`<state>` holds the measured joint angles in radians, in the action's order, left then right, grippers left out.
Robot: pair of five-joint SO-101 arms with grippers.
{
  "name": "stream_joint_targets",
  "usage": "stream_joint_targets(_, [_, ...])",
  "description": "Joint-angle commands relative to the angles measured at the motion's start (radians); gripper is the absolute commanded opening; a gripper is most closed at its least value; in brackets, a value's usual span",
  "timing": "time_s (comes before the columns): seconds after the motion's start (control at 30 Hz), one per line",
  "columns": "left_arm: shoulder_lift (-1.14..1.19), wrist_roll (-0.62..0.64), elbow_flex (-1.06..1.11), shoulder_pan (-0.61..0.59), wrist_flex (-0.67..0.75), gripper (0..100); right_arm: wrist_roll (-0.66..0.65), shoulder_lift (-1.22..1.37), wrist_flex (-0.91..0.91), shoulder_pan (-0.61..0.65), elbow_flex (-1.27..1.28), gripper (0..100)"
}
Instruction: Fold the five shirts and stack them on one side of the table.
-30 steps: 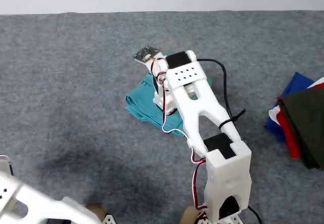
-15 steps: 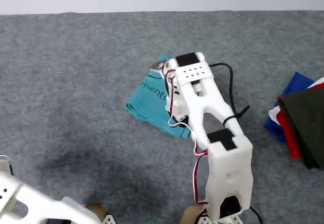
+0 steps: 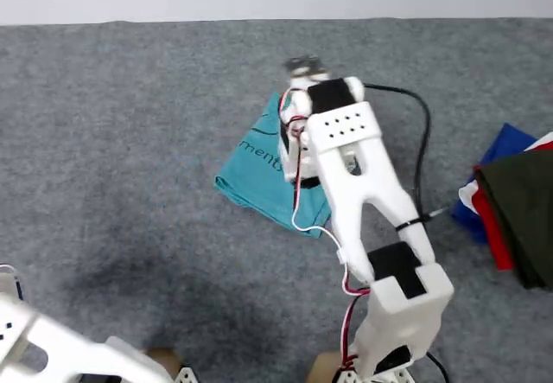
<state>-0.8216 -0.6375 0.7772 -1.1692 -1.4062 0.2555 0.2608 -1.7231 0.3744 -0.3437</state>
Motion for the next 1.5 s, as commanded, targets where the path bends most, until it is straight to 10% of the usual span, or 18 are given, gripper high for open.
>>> stream_joint_targets(0.0, [-0.025, -0.006, -0.012, 0.009, 0.011, 0, 0.126, -0.067, 0.001, -0.005, -0.003, 1.0])
stream_joint_targets(0.4, [-0.025, -0.005, -0.073, 0.009, 0.023, 0, 0.316, 0.035, 0.255, -0.065, -0.002, 2.4])
stream_joint_targets(0.7, [-0.025, -0.008, -0.097, 0.009, 0.015, 0, 0.486, 0.14, 0.302, -0.041, -0.006, 40.9])
stream_joint_targets(1.47, [-0.021, -0.006, -0.091, 0.009, -0.009, 0, 0.525, 0.432, 0.642, -0.012, -0.006, 41.1])
